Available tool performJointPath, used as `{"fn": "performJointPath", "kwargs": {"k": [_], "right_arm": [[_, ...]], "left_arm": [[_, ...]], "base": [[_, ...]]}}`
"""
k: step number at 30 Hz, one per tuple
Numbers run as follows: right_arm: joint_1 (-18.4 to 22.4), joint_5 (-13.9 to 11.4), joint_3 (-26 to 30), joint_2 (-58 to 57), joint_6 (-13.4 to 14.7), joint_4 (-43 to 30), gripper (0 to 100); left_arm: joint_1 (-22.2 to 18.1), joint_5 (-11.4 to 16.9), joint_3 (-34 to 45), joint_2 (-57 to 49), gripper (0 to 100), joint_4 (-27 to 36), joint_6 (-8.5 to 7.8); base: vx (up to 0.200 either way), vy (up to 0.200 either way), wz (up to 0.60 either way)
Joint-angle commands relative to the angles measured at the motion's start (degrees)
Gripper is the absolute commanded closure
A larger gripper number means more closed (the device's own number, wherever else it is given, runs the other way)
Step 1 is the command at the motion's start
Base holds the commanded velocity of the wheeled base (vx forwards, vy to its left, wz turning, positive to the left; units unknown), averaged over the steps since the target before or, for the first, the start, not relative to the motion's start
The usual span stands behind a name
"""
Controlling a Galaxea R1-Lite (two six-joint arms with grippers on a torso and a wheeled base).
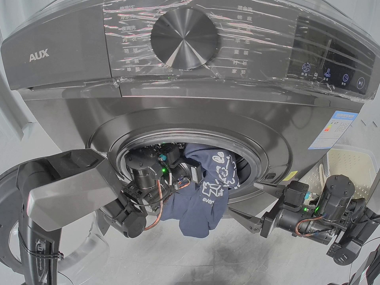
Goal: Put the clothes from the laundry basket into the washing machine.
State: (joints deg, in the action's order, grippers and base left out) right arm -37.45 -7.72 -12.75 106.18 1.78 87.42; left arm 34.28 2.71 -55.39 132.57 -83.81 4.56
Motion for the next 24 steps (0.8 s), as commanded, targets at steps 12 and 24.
{"fn": "performJointPath", "kwargs": {"k": [12, 24], "right_arm": [[-0.1, -0.1, 0.4, 0.6, 0.1, -0.1, 0], [0.2, -0.3, 0.4, 0.6, 0.0, 0.0, 0]], "left_arm": [[-2.5, -2.4, -21.9, 8.9, 100, 12.2, 1.33], [-4.1, -5.7, -31.4, 11.3, 0, 18.2, 5.11]], "base": [[0.000, 0.000, 0.00], [0.000, 0.000, 0.00]]}}
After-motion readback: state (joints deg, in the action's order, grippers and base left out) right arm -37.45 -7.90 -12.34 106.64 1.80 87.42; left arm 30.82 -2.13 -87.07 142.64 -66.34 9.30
